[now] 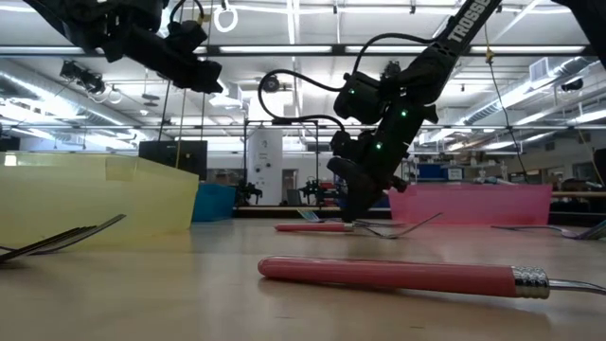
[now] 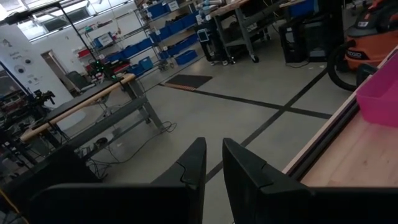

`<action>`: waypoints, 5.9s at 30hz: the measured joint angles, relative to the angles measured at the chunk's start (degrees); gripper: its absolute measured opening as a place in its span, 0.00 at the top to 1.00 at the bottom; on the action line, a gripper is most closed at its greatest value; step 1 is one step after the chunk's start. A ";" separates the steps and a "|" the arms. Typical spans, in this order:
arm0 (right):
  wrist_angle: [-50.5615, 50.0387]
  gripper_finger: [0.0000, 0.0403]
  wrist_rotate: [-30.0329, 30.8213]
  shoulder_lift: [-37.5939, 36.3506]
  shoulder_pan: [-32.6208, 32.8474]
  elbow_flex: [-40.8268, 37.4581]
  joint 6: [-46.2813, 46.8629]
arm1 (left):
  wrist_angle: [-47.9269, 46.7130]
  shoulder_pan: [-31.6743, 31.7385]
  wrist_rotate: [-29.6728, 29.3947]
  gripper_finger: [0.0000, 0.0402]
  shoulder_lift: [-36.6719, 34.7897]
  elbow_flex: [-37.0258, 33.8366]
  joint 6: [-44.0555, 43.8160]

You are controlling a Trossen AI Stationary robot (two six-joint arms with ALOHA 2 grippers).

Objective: Sort silverware by color (type)
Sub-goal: Put the blue fork into the blue bin

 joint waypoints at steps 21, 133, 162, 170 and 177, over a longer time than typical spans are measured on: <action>2.01 0.97 -1.27 -3.35 0.11 -0.13 -0.04 | 0.01 0.02 0.00 0.86 0.00 0.02 -0.07; 30.09 0.96 -12.90 -3.67 0.57 19.30 -25.52 | 16.51 -1.75 33.33 0.65 7.17 0.11 -31.72; 29.05 0.96 -11.39 -3.61 0.61 19.30 -25.50 | 17.89 -1.47 32.97 1.00 7.10 0.07 -26.10; 26.21 0.94 -11.37 -4.36 0.57 19.30 -26.78 | 11.56 4.02 32.89 1.00 6.23 0.00 -25.47; 19.03 0.94 -9.04 -7.04 0.59 19.28 -28.33 | 4.51 10.05 32.92 1.00 5.80 0.00 -22.38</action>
